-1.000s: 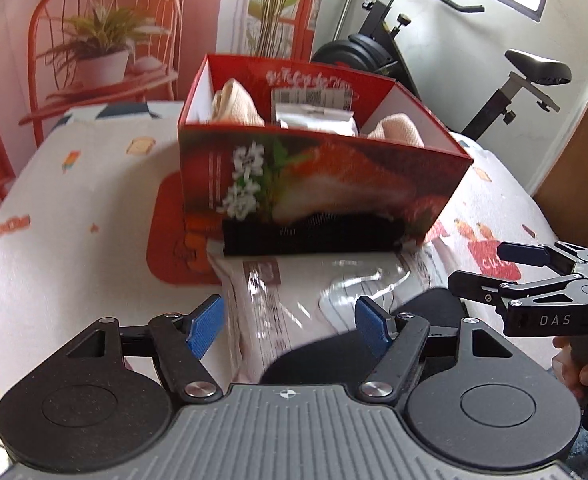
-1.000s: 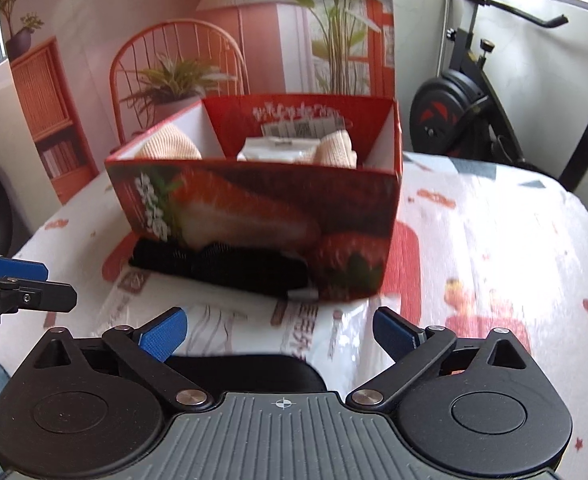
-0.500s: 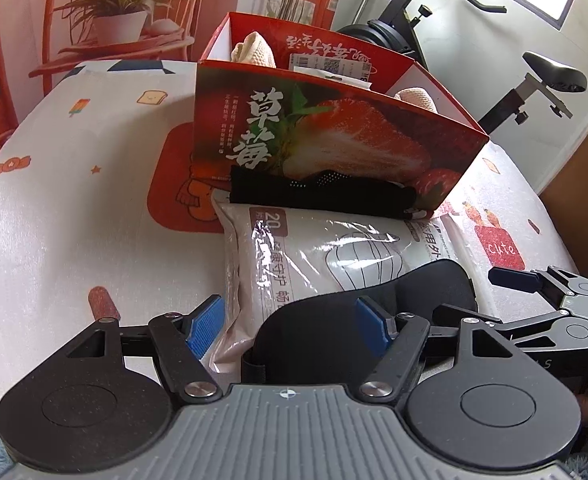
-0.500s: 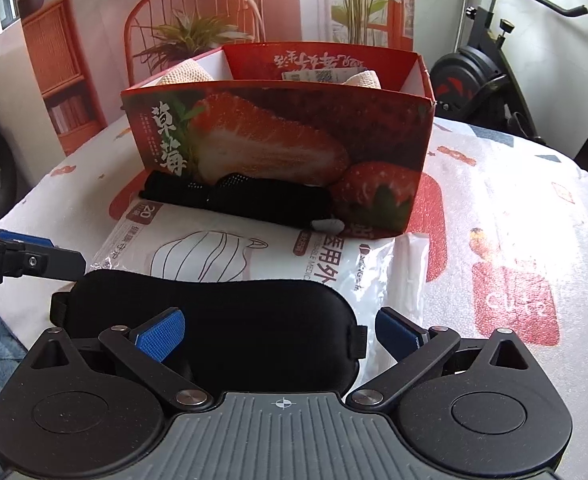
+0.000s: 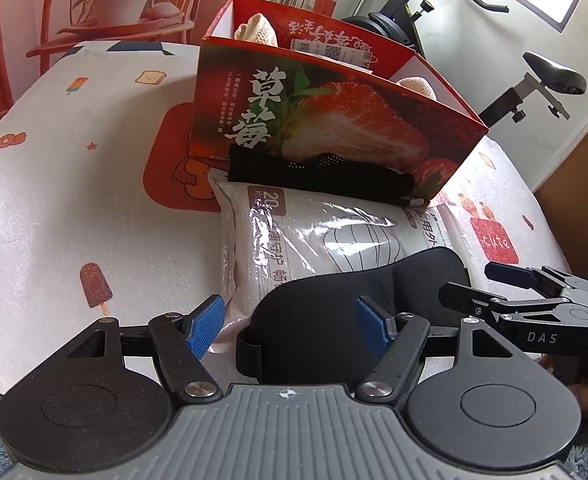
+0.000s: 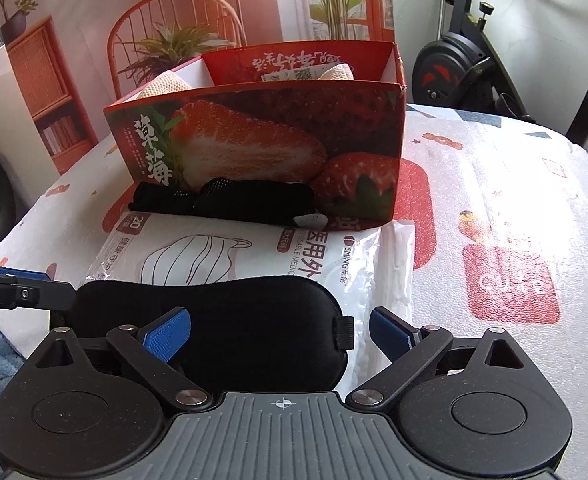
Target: Organize soft objects
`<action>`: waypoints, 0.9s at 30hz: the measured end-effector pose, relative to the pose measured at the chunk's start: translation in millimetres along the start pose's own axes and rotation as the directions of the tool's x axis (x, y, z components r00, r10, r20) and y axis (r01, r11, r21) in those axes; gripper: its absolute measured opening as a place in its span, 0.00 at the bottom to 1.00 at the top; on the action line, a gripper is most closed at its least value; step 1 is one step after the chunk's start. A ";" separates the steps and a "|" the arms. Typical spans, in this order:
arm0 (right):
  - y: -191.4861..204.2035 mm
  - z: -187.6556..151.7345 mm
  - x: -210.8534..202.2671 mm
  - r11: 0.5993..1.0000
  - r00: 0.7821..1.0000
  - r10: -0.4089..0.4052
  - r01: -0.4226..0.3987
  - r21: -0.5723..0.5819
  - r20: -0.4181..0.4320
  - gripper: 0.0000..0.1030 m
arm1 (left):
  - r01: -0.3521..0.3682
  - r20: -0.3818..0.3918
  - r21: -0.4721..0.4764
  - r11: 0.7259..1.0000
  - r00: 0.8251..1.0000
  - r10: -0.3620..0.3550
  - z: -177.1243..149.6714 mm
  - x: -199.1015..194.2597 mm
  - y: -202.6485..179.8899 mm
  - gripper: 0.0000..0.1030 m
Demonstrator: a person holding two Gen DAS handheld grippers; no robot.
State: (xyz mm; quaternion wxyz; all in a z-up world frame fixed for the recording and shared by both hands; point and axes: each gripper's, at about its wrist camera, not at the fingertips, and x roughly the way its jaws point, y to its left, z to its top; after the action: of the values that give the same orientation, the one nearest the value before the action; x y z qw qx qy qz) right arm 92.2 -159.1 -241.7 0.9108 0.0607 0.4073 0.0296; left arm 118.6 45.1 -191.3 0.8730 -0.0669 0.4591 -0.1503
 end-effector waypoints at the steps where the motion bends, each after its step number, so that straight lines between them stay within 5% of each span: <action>1: 0.1 -0.1 0.4 1.000 1.000 0.000 0.000 -0.001 -0.004 0.92 | 0.001 -0.006 0.004 1.000 1.000 -0.001 -0.5 1.1 -0.6 0.72; 15: 1.6 -6.3 9.5 0.999 0.998 0.045 -0.045 -0.010 -0.053 0.73 | 0.009 -0.108 0.001 1.000 0.994 -0.009 -7.1 24.2 0.5 0.69; 17: 1.1 -6.0 8.9 0.999 0.997 0.052 -0.052 -0.008 -0.050 0.71 | 0.012 -0.107 0.001 1.000 0.994 -0.012 -7.1 25.1 0.1 0.63; 22: 1.6 -5.6 6.7 0.998 0.997 0.064 -0.064 -0.009 -0.041 0.60 | 0.020 -0.091 0.010 1.000 0.996 -0.019 -8.3 23.6 -0.5 0.29; 27: 7.9 -4.2 4.5 0.996 0.996 0.076 -0.077 -0.040 -0.037 0.53 | 0.021 -0.049 0.022 1.000 0.999 -0.020 -7.1 15.0 -1.4 0.22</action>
State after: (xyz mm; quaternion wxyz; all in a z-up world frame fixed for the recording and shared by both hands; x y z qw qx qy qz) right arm 92.0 -150.4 -246.7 0.9027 0.0567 0.4200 0.0740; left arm 120.5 39.0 -206.8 0.8606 -0.0578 0.4780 -0.1659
